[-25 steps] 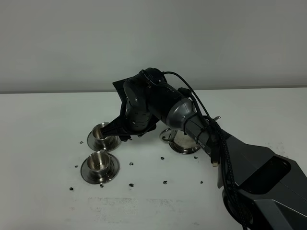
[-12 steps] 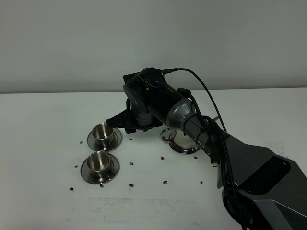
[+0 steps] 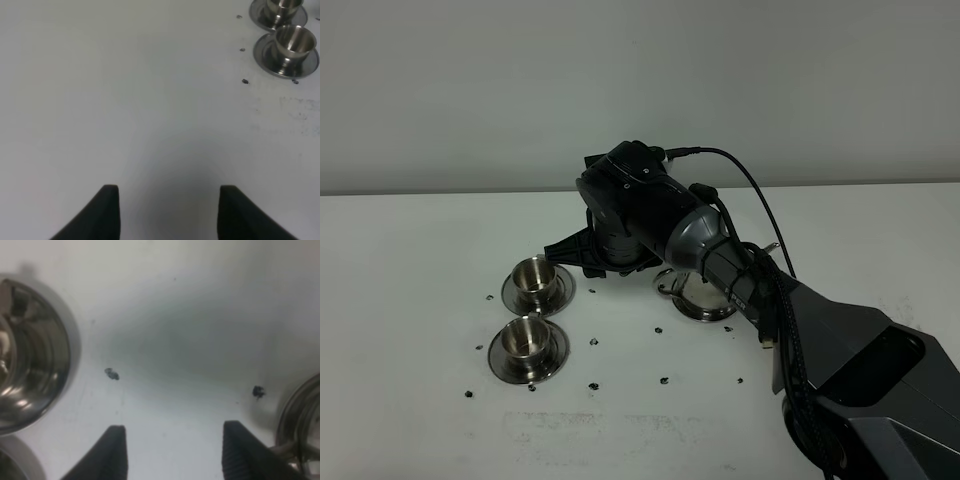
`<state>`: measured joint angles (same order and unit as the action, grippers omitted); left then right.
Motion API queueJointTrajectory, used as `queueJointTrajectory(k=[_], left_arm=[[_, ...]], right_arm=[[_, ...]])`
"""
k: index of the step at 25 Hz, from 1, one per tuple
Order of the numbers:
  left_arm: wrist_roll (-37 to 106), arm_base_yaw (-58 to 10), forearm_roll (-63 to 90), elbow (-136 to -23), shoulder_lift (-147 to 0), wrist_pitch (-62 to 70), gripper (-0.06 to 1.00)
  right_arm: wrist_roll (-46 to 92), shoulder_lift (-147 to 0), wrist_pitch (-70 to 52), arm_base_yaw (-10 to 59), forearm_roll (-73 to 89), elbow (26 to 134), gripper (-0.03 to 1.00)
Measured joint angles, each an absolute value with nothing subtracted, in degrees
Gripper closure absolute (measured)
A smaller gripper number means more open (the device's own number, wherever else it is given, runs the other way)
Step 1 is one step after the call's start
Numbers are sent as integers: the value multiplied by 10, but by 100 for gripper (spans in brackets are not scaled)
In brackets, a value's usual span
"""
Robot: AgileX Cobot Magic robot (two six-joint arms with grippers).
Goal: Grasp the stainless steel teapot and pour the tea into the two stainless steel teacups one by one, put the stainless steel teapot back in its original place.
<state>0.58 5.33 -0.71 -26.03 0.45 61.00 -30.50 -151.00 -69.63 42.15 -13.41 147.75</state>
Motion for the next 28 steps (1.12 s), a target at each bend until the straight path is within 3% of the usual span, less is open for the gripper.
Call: queueJointTrajectory(k=[28], left_arm=[[6,53,-7,-260,4,610,48]], right_arm=[[-293,-1510,-698,454,-166,1477,59]])
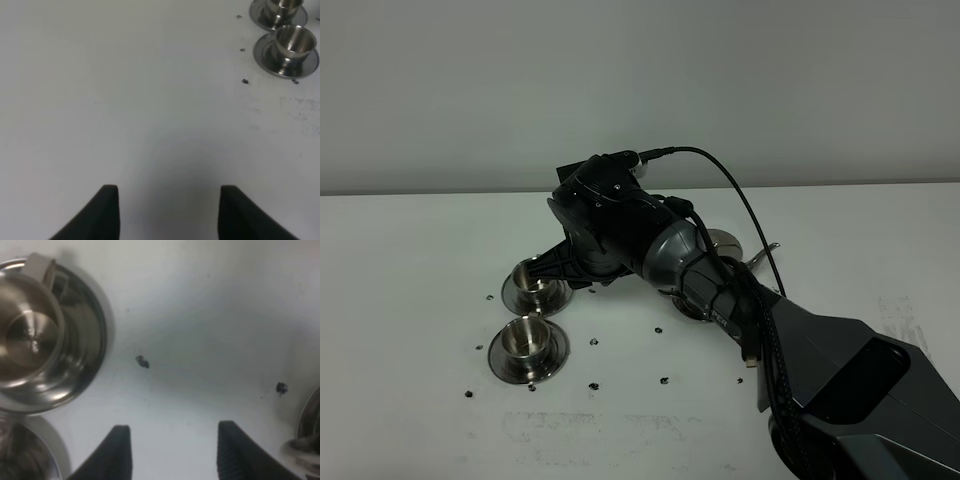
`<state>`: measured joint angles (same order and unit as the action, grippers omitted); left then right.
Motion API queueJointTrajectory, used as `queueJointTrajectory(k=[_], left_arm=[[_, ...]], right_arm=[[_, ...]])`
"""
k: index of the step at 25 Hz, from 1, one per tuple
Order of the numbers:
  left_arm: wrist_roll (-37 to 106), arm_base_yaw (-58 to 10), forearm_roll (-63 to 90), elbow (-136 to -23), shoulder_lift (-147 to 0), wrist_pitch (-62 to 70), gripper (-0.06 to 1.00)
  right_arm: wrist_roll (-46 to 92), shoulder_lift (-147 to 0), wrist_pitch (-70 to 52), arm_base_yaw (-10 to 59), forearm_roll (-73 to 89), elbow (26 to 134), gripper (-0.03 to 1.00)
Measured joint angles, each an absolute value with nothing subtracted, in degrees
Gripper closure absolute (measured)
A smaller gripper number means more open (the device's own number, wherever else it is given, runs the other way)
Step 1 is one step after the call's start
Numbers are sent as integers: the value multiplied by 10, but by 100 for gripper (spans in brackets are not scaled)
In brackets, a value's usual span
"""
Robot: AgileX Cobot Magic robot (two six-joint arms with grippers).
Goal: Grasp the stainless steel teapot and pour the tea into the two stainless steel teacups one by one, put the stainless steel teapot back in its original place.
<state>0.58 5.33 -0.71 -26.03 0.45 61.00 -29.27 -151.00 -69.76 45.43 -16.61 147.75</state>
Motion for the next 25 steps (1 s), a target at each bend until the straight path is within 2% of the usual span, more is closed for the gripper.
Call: queueJointTrajectory(k=[25], left_arm=[[6,53,-7,-260,4,610,48]], right_arm=[[-286,-1525,-697,443,-152,1477,60]])
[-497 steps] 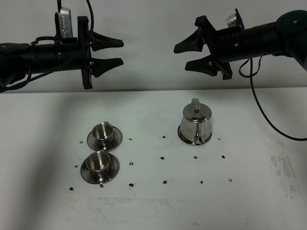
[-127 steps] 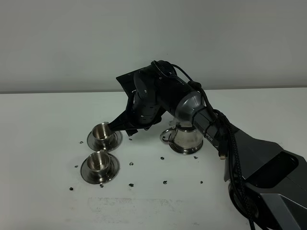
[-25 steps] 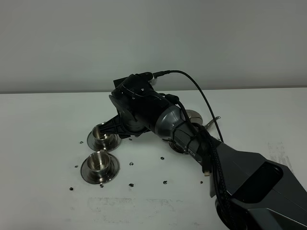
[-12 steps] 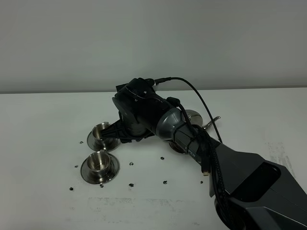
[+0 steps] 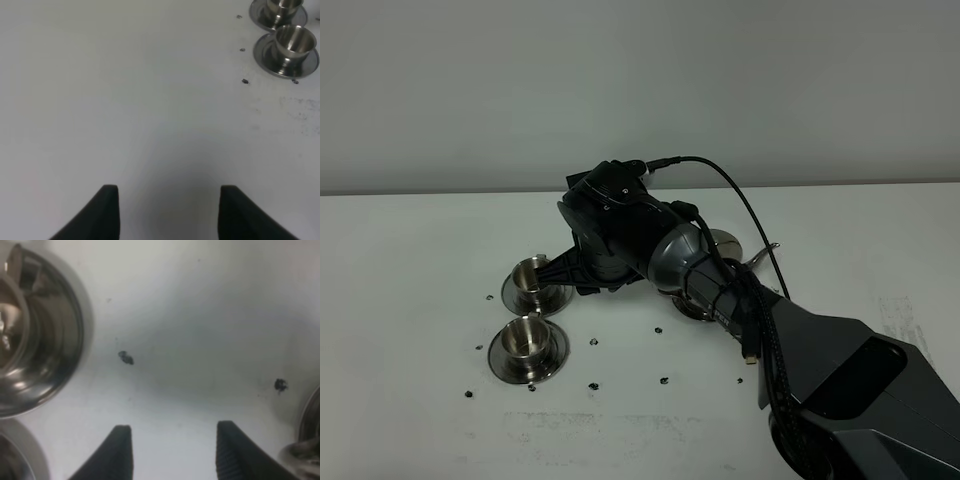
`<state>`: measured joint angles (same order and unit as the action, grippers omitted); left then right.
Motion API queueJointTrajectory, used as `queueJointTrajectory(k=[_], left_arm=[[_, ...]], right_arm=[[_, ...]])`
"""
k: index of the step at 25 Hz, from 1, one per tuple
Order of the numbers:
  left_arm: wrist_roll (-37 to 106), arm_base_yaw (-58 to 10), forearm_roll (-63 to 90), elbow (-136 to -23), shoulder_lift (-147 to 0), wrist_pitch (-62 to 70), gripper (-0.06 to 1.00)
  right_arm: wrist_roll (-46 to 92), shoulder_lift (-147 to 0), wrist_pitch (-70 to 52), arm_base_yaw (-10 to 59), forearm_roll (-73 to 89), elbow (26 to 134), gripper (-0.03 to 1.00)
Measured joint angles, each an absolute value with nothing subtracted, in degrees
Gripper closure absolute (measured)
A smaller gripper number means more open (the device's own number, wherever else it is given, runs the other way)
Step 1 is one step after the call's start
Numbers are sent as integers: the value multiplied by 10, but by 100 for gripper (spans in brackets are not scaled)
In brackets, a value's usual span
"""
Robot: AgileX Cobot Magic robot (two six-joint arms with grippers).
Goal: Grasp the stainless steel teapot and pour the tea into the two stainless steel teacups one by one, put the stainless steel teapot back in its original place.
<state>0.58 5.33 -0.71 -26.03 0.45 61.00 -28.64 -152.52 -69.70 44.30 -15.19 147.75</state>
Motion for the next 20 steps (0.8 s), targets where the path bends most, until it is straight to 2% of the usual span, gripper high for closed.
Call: queueJointTrajectory(k=[10,20], left_arm=[[6,53,-7,-260,4,610,48],[6,53,-7,-260,4,610,48]], right_arm=[[-288,-1525,-697,434,-138,1476,60],[-288,-1521,-698,426,-136,1426,60]])
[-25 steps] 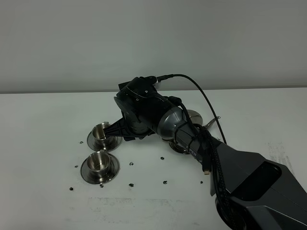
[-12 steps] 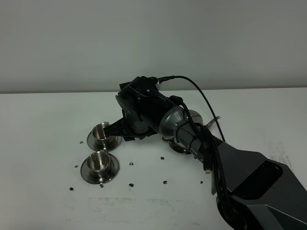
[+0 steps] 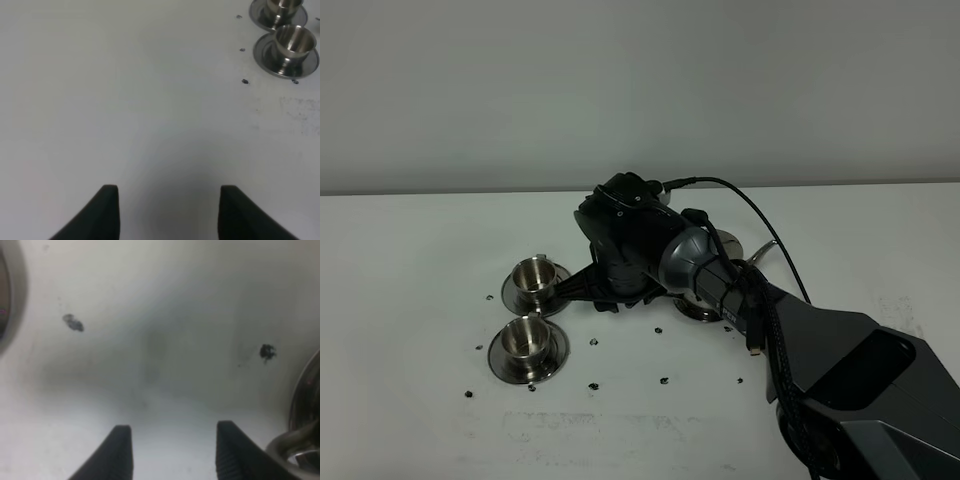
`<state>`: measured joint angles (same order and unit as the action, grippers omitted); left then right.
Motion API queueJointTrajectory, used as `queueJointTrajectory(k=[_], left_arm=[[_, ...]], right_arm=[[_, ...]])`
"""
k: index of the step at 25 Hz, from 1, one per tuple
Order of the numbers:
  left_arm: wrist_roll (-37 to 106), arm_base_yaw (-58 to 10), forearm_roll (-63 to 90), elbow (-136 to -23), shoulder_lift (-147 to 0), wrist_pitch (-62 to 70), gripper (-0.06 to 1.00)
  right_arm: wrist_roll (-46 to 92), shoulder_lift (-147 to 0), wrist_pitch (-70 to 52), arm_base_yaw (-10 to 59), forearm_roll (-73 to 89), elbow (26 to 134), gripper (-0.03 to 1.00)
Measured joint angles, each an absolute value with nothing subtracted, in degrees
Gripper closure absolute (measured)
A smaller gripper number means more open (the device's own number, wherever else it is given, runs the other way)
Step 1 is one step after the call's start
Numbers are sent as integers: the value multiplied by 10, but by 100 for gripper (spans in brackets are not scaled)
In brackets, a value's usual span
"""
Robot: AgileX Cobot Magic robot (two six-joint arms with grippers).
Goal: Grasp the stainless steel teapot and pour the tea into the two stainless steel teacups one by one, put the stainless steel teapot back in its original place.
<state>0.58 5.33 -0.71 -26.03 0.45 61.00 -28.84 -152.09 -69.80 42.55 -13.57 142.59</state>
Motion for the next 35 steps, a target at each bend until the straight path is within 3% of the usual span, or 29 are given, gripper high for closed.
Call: queueJointTrajectory(k=[35], left_arm=[[6,53,-7,-260,4,610,48]], right_arm=[[-267,-1496,-699,420,-150,1420,60]])
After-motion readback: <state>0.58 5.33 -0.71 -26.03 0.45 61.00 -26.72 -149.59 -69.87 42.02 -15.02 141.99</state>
